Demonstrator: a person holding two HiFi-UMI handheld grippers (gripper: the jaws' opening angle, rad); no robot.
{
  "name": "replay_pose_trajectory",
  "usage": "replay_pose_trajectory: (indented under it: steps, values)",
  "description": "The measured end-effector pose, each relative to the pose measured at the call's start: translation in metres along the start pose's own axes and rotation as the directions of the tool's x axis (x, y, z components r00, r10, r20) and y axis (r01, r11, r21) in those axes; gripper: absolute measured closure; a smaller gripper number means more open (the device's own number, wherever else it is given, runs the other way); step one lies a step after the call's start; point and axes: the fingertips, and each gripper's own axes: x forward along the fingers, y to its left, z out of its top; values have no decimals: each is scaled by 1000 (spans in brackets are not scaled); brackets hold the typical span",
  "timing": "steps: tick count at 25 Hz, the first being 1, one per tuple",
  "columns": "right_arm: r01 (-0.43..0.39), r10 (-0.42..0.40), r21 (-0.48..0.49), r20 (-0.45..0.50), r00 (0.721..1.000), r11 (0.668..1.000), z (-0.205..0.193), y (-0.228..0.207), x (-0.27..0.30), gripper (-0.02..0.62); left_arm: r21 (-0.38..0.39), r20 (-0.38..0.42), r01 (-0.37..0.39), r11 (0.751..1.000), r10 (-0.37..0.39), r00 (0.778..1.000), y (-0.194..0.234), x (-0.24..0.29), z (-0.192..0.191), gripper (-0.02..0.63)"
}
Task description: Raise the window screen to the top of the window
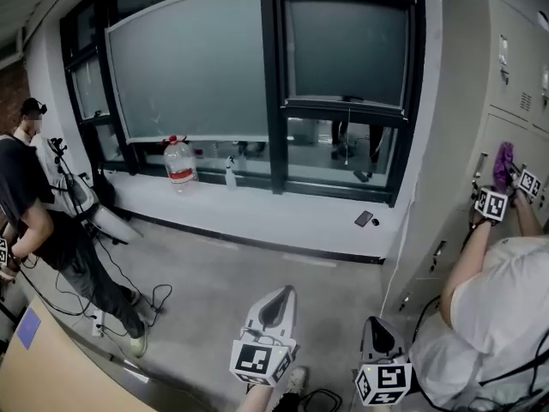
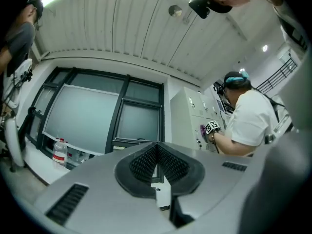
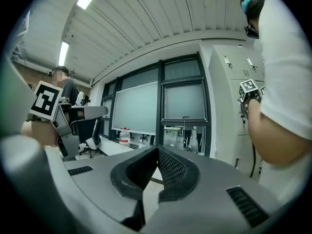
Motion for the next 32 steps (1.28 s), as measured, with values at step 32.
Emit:
replay_pose_trajectory:
  steps: [32]
  values:
    - [112,-120,189,31,992,976,62,-248,555,591,-40,-84,7,999,-10,996,227,545,-130,603]
